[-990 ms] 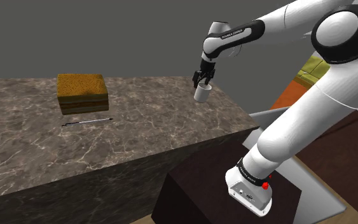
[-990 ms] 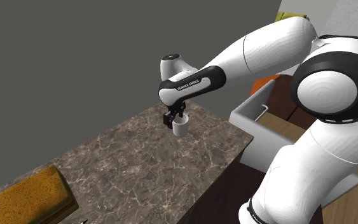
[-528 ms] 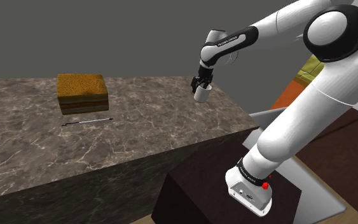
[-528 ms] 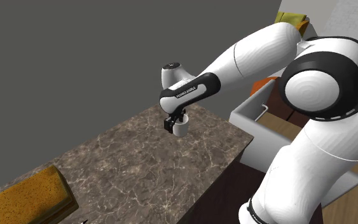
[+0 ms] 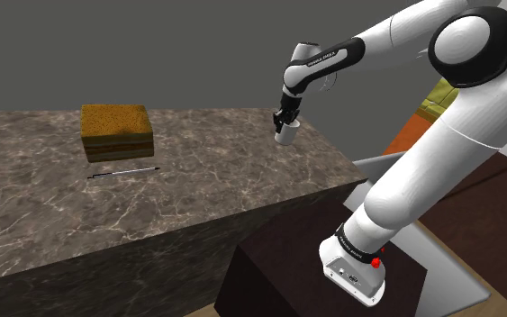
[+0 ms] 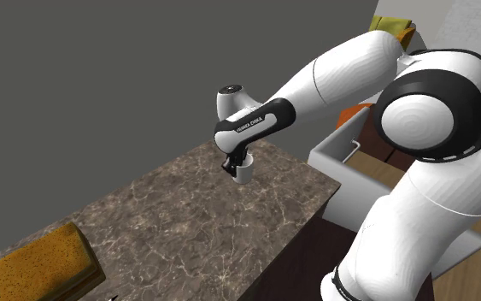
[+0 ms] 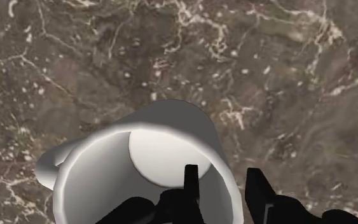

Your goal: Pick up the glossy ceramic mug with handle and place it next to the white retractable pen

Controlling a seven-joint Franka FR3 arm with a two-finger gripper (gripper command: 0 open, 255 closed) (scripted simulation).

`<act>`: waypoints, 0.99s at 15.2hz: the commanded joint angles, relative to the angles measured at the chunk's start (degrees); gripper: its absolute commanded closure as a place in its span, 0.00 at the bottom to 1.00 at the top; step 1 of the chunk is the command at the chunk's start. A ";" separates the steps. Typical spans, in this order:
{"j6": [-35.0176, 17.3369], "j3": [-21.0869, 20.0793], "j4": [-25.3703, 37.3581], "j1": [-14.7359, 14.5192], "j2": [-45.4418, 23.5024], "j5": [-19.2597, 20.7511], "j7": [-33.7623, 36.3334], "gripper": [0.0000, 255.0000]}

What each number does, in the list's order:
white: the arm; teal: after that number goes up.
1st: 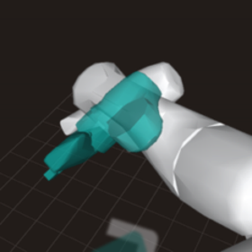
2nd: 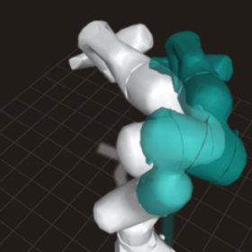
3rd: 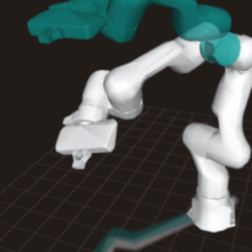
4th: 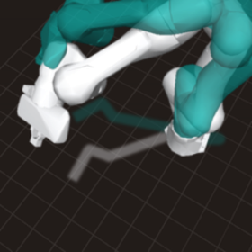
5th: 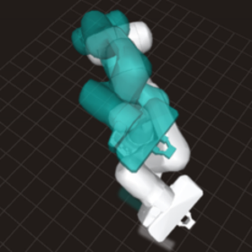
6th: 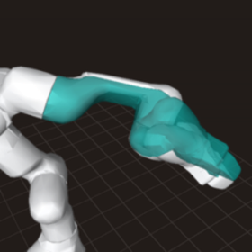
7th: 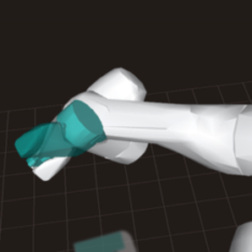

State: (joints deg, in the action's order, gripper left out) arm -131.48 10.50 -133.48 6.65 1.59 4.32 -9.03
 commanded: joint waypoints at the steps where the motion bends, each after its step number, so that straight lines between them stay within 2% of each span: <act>1: 0.00 0.00 0.00 0.00 0.00 0.00 0.00 1.00; 8: -0.01 0.00 0.00 0.00 -0.01 0.00 -0.01 1.00; 15: 5.50 -0.13 2.43 -0.05 3.10 0.36 0.11 1.00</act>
State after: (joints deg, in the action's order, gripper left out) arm -126.84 10.41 -131.41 6.62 4.21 4.62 -8.99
